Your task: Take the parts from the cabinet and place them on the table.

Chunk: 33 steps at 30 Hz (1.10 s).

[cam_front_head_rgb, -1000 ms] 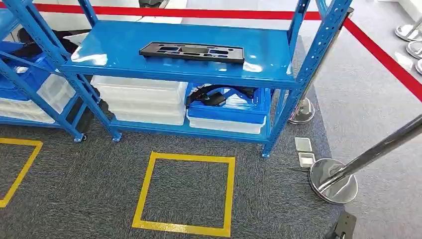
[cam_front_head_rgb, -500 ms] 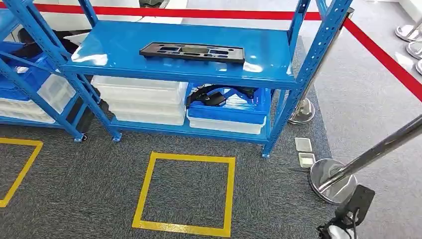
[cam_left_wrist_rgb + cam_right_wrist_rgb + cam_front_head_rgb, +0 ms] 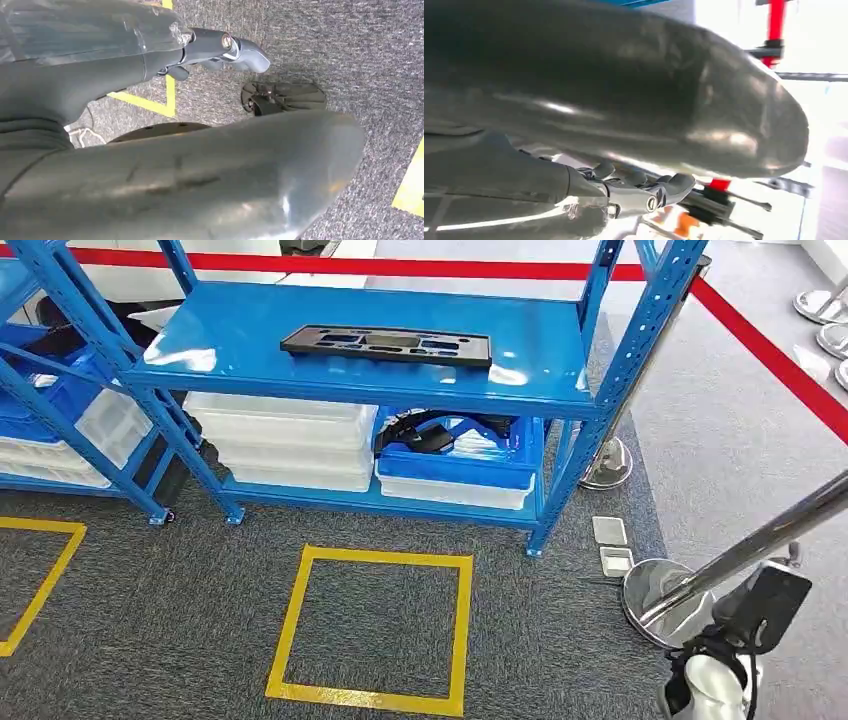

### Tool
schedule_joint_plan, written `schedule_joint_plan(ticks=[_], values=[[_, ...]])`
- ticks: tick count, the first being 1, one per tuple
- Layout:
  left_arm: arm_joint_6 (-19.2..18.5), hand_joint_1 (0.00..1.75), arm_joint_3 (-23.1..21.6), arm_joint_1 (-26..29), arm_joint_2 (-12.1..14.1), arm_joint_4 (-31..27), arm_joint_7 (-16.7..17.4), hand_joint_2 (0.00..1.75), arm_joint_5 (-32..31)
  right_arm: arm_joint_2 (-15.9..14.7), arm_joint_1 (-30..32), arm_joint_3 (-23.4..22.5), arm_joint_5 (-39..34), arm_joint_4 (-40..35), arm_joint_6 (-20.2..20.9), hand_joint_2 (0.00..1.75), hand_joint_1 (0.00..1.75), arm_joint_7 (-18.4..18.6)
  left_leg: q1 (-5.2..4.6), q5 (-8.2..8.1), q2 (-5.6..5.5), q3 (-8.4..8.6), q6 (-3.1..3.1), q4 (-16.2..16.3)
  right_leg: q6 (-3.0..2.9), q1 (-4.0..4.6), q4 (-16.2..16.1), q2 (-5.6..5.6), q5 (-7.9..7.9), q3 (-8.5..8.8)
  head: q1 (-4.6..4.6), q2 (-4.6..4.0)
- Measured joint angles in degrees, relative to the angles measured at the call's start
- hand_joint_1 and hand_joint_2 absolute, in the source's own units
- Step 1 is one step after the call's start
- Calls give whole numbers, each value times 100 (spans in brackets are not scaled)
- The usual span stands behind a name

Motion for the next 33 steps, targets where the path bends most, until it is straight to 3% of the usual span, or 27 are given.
schedule_joint_plan(ticks=[7,14,15,23,33], values=[[7,0,0,1,4,15,-17,0,70,-55,91,101,617,-1348,-63,0,0,267,0,0,0,0,0,0,0,0,0,0,0,1,0,0],[7,0,0,3,4,22,-42,0,105,-260,108,608,1150,-2554,-98,0,0,639,0,0,-1,-2,0,0,1,0,0,-1,0,4,0,0],[7,0,0,2,4,22,-42,0,103,-323,91,756,1174,-2719,-103,175,0,695,0,0,-1,-2,0,0,1,0,0,-1,0,4,0,0],[-65,0,-35,0,0,22,-77,0,42,-771,-159,1715,619,-3517,-9,175,0,912,0,0,-1,-3,0,0,1,0,0,-2,0,4,2,0],[-122,0,-122,-18,-85,22,-153,0,-65,-1381,-747,3089,-838,-4031,424,175,0,905,1,0,0,-2,0,0,1,1,0,-2,0,1,-2,0]])
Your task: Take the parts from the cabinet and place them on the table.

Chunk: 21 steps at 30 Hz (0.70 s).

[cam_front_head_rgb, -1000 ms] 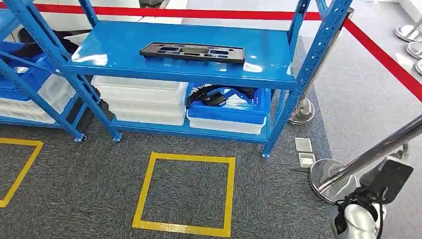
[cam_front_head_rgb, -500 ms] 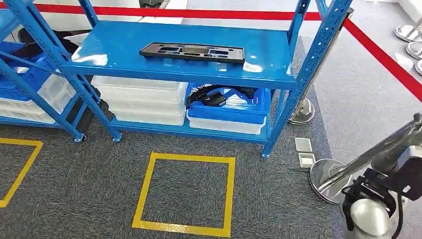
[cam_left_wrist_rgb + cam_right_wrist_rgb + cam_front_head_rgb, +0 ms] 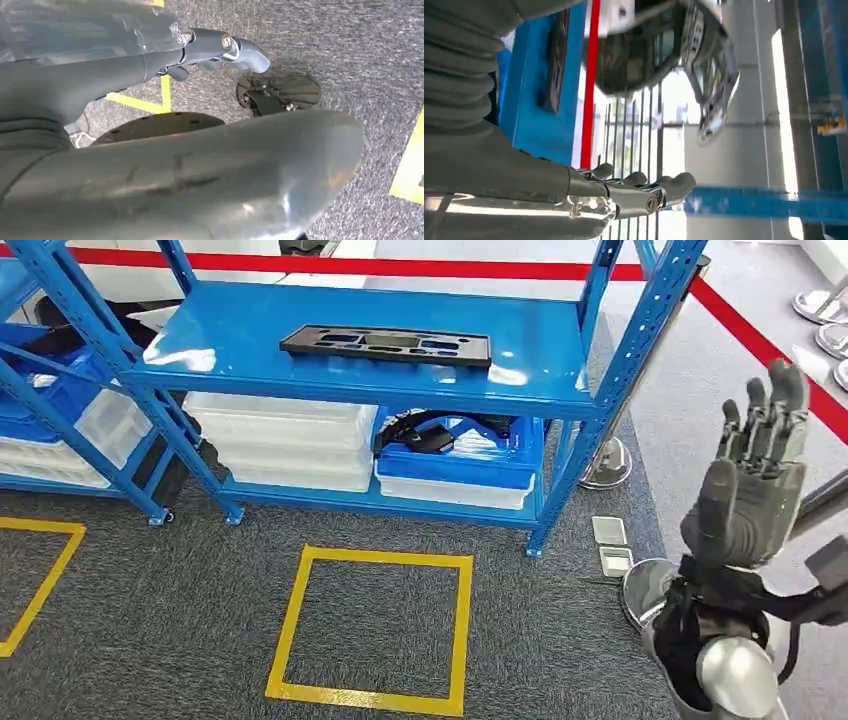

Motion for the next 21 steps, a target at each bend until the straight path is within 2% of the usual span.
schedule_joint_plan(ticks=[4,9,21], values=[[-26,0,-20,3,-24,0,-46,0,4,-79,-122,266,-646,-7,210,175,0,-85,0,0,-1,-4,0,0,0,0,0,-7,0,-1,2,0],[-79,0,-55,-12,-33,0,-61,0,-4,-276,-289,826,-1398,-7,315,175,0,-192,0,0,-3,-2,0,1,0,0,0,-8,0,-1,-2,-2],[-90,0,-77,-14,-33,0,-61,0,-22,-529,-290,1252,-1452,-13,221,175,0,-190,0,0,-2,-2,0,2,0,0,0,-7,0,-2,5,0]])
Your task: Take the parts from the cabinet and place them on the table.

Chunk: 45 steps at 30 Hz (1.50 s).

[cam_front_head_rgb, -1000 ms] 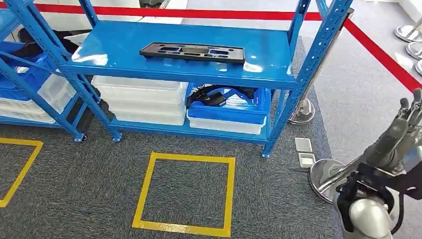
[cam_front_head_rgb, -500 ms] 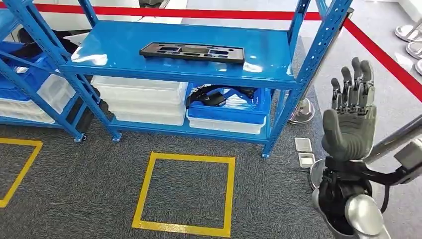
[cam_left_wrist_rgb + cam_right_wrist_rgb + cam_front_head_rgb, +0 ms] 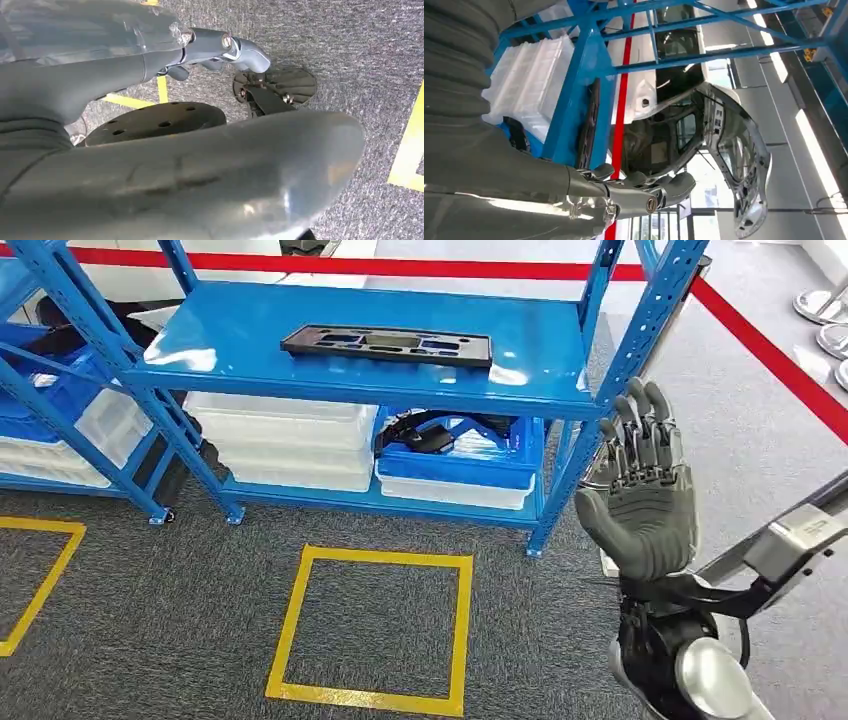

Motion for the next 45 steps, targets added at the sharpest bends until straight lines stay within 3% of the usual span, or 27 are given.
schedule_joint_plan(ticks=[21,45], values=[[-164,0,-151,-9,0,0,0,0,-107,-138,57,229,280,-66,-249,175,0,219,0,0,1,0,0,0,0,0,0,0,0,-2,-2,0],[-197,0,-260,-11,0,-2,2,0,-89,-168,60,330,308,-74,-262,175,0,227,0,0,1,0,0,1,0,0,0,0,0,-1,2,0]])
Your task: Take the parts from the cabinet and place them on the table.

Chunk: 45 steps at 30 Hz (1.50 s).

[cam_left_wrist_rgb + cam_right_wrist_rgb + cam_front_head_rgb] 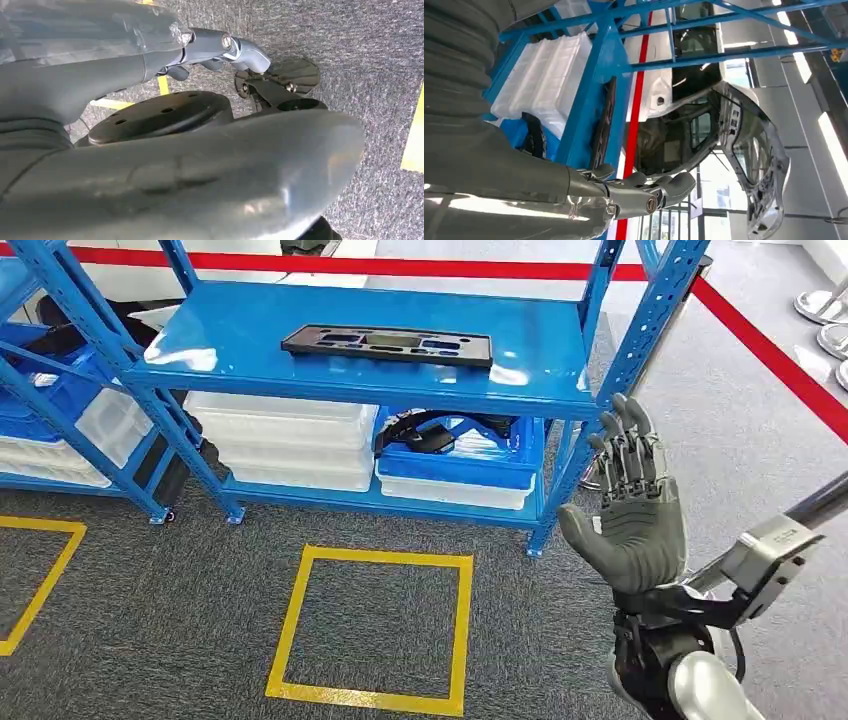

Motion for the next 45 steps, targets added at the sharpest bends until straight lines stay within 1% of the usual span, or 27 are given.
schedule_joint_plan(ticks=[1,7,9,10,12,13,14,15,17,19,20,21,22,25,26,27,29,30,31,32,34,36,38,41,42,44,45], values=[[-2,0,0,0,0,0,0,0,0,0,-1,11,7,0,0,175,0,4,-13,-9,-6,-13,18,51,22,-41,-18,0,15,-1,0,0],[-17,0,-7,-3,2,2,-2,0,-9,0,0,35,24,-9,-13,175,0,17,-26,-26,-4,-36,75,72,87,-46,-56,4,37,8,-46,0],[-17,0,-7,-8,0,0,0,0,-11,-13,-1,35,33,-37,-20,175,0,20,55,64,39,66,169,-147,134,-38,-60,-16,-2,46,-31,0],[-20,0,-7,-10,0,-2,-2,0,-13,-20,-14,37,35,-37,-22,175,0,22,53,79,42,106,197,-204,131,-29,113,-37,-88,-40,6,0],[-26,0,-9,-10,-2,0,0,0,-15,-28,-9,39,33,-37,-22,175,0,31,54,73,59,121,215,-211,139,-27,1014,-36,-454,-552,77,0],[-33,0,-11,-8,-11,-2,0,0,-15,-28,1,48,33,-37,-24,175,0,37,51,58,63,133,223,-210,151,-32,1410,-36,-549,-796,90,0],[-46,0,-11,-8,-13,-2,-2,0,-18,-28,2,59,33,-37,-39,175,0,48,53,36,63,151,219,-205,168,-35,1637,-37,-520,-974,101,0],[-61,0,-11,-5,-13,-2,0,0,-18,-28,1,61,33,-37,-39,175,0,52,63,8,59,185,205,-203,178,-43,1571,-42,-343,-1006,116,0],[-72,0,-13,-2,-22,-2,0,0,-18,-31,-1,61,35,-37,-39,175,0,68,88,-63,45,275,164,-191,194,-64,971,-52,174,-806,155,0],[-77,0,-13,-4,-24,-2,0,0,-18,-31,-6,61,35,-37,-39,175,0,77,110,-162,37,357,98,-148,214,-87,282,-84,549,-567,188,0],[-79,0,-13,-3,-22,0,0,0,-18,-28,-4,70,31,-31,-39,175,0,90,83,-197,33,335,47,-149,241,-46,375,-90,426,-554,199,0],[-81,0,-13,-24,-24,-2,0,0,-18,-44,-18,74,33,-50,-39,175,0,96,50,-226,28,297,1,-65,181,-34,200,-80,362,-508,234,0],[-85,0,-13,-27,-24,-2,0,0,-20,-48,-2,76,33,-52,-39,175,0,101,52,-222,33,272,-13,-68,104,-36,235,-68,310,-557,184,0],[-85,0,-15,-33,-24,-2,2,0,-20,-59,-8,76,35,-70,-44,175,0,101,89,-306,42,316,-93,-79,-5,-47,192,-45,261,-505,111,0],[-85,0,-13,-39,-24,-2,2,0,-22,-61,-19,76,39,-79,-42,175,0,94,84,-392,29,244,-100,160,-50,-40,178,-50,231,-454,57,0],[-85,0,-15,-39,-24,-2,2,0,-26,-61,-32,76,39,-83,-46,175,0,94,79,-541,29,29,-103,554,-94,-38,178,-66,202,-423,-9,0],[-85,0,-15,-28,-24,-2,2,0,-33,-61,-29,81,42,-83,-59,175,0,111,68,-829,26,-566,-103,1514,-134,-7,178,-71,145,-364,-83,0],[-87,0,-15,-14,-24,-2,2,0,-37,-61,-29,87,53,-83,-79,175,0,111,61,-835,26,-815,-96,1823,-145,8,178,-61,113,-329,-103,0],[-87,0,-15,-9,-24,-2,2,0,-44,-61,-26,92,55,-83,-92,175,0,116,52,-698,25,-925,-69,1843,-143,21,178,-42,80,-282,-127,0],[-87,0,-15,-12,-24,-2,2,0,-50,-61,-26,96,61,-83,-105,175,0,122,35,-390,22,-905,-20,1582,-141,31,178,-28,34,-215,-148,0],[-87,0,-15,-10,-24,-2,4,0,-53,-61,-27,96,70,-85,-111,175,0,125,-11,326,1,-643,93,645,-129,44,178,-3,-67,-62,-199,0],[-87,0,-17,3,-22,0,4,0,-61,-61,-32,103,77,-83,-125,175,0,131,-80,353,-51,-608,142,469,-80,62,182,29,-121,-54,-184,0],[-90,0,-20,-10,-22,0,4,0,-66,-61,-23,105,83,-85,-140,175,0,138,-124,233,-47,-564,196,346,-8,18,146,25,-110,-91,-228,0],[-90,0,-22,-6,-22,-2,2,0,-68,-72,-28,103,120,-109,-173,175,0,144,-35,233,-36,-397,239,130,92,14,171,-4,-226,-33,-183,0],[-90,0,-22,-8,-20,-2,2,0,-68,-74,-56,103,125,-114,-177,175,0,144,-32,232,-30,-357,269,98,106,14,484,-19,-347,-180,-120,0],[-101,0,-22,-15,-26,-4,2,0,-70,-74,-40,107,122,-114,-181,175,0,151,-36,199,-26,-312,306,92,139,14,1407,-19,-642,-724,-39,0],[-105,0,-22,-15,-28,-4,2,0,-70,-74,-25,107,120,-114,-184,175,0,159,-38,170,-26,-286,311,94,151,14,1743,-20,-685,-971,-11,0]])
